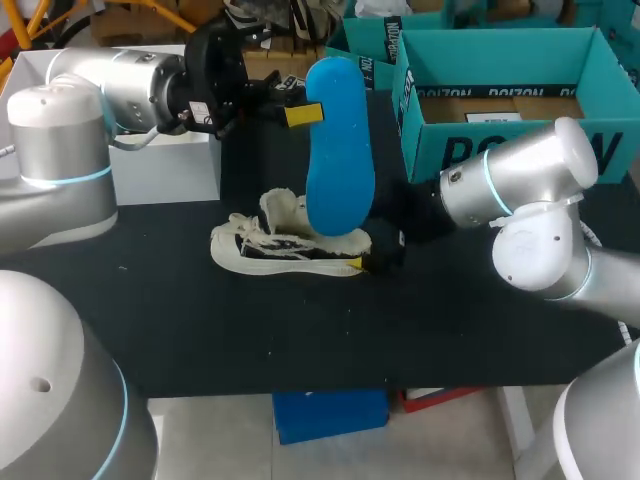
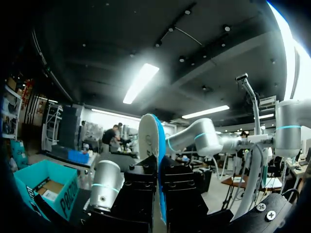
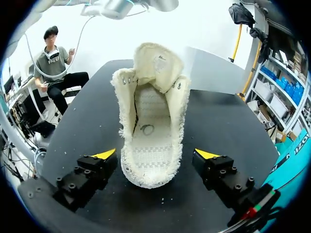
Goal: Take the shoe out of the shoebox, open the shoe tongue, remove and reinsert the insole, then place the shoe into the shoebox
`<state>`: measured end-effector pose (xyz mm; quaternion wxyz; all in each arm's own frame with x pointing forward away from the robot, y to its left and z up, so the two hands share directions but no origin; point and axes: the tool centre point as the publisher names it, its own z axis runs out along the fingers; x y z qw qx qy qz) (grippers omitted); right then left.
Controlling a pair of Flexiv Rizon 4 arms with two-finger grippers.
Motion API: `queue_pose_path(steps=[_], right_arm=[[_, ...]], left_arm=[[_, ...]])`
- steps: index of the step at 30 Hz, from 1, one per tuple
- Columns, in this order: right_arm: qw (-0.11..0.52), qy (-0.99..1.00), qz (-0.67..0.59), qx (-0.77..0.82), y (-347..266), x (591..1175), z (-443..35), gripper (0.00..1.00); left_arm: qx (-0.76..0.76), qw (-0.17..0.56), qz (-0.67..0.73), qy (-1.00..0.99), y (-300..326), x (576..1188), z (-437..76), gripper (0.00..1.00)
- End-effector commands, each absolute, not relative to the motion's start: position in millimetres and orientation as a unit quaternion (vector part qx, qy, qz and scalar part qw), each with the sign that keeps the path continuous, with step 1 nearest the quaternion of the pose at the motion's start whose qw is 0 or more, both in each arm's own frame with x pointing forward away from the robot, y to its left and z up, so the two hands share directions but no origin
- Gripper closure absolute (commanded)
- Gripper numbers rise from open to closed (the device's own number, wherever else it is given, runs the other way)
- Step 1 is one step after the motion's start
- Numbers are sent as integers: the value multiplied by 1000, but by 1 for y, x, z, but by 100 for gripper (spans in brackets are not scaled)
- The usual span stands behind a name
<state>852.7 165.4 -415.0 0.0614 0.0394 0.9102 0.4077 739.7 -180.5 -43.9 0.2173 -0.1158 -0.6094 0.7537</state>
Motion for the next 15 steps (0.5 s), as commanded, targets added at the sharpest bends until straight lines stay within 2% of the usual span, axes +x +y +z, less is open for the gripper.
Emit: queue_pose_path(steps=[1,15], right_arm=[[59,893,444,36,165,856,-424,0],[49,893,446,36,166,859,-430,0]], left_arm=[[-115,216,754,-609,-181,739,-45,100],[-115,216,754,-609,-181,739,-45,100]])
